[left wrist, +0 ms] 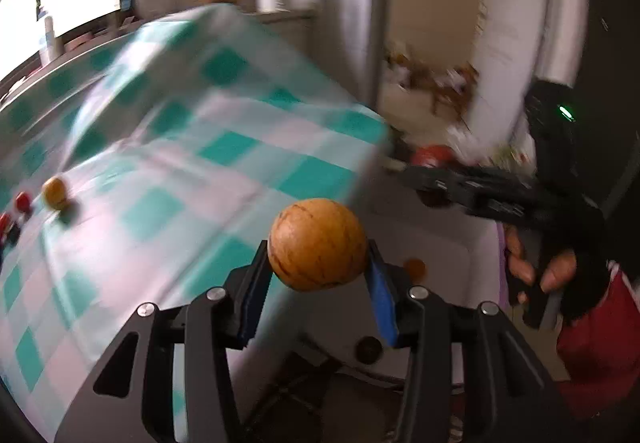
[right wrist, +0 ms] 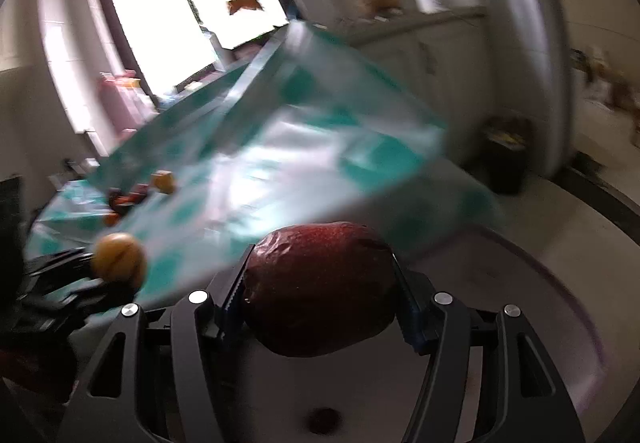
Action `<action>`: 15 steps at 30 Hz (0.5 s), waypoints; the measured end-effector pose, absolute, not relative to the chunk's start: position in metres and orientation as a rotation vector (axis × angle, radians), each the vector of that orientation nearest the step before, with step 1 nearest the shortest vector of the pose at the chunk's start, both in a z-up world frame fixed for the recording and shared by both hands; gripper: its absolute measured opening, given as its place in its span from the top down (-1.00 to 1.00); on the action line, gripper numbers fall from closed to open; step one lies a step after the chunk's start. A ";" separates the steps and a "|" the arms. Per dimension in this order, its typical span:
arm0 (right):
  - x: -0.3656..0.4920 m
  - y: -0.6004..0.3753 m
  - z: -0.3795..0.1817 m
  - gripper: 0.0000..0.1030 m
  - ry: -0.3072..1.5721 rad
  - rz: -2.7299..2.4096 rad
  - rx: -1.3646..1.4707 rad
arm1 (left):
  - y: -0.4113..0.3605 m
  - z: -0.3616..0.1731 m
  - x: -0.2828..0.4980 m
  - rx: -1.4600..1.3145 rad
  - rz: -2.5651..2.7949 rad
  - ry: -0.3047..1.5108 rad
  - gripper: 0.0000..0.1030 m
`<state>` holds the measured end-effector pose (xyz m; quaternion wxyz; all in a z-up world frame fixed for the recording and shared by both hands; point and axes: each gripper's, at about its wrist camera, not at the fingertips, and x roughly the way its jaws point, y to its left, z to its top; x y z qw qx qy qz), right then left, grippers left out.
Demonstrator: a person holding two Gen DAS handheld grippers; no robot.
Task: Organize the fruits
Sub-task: 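Carry the red apple and yellow pepino toward the white bin with both grippers, then open both grippers above the white bin to drop the apple and pepino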
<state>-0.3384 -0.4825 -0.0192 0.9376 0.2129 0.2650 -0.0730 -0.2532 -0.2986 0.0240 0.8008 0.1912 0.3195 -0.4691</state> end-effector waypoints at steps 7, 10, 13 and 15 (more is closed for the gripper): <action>-0.321 -0.521 -0.076 -0.18 0.818 -0.369 0.485 | -0.365 -0.032 -0.271 0.590 -1.129 0.833 0.11; -0.307 -0.532 -0.099 -0.18 0.926 -0.404 0.485 | -0.391 -0.065 -0.268 0.650 -1.145 0.908 0.11; -0.290 -0.537 -0.117 -0.18 1.018 -0.433 0.452 | -0.411 -0.097 -0.259 0.677 -1.122 1.002 0.11; -0.281 -0.539 -0.130 -0.18 1.067 -0.434 0.441 | -0.421 -0.120 -0.251 0.695 -1.088 1.069 0.11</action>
